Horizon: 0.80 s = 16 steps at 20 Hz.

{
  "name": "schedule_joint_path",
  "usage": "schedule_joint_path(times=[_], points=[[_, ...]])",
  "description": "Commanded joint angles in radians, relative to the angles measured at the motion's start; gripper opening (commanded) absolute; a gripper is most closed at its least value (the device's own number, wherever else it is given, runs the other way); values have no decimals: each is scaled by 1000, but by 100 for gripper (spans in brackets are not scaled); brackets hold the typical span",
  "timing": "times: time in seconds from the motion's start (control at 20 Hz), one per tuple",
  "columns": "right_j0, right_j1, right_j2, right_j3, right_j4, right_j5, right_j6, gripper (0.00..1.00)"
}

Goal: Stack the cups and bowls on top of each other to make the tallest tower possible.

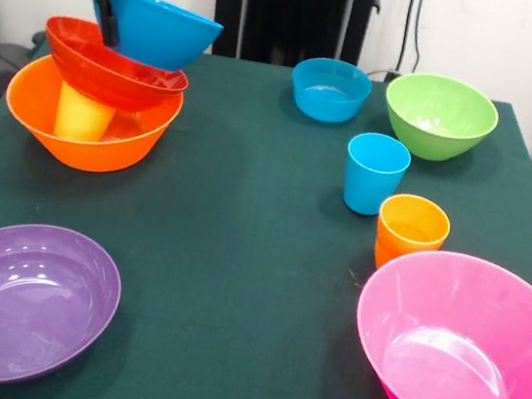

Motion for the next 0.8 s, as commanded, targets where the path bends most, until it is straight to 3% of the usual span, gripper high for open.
schedule_joint_path(times=[0.05,0.8], points=[[17,53,6,-44,-74,62,-319,0],[-28,79,2,-33,-96,60,-350,0]])
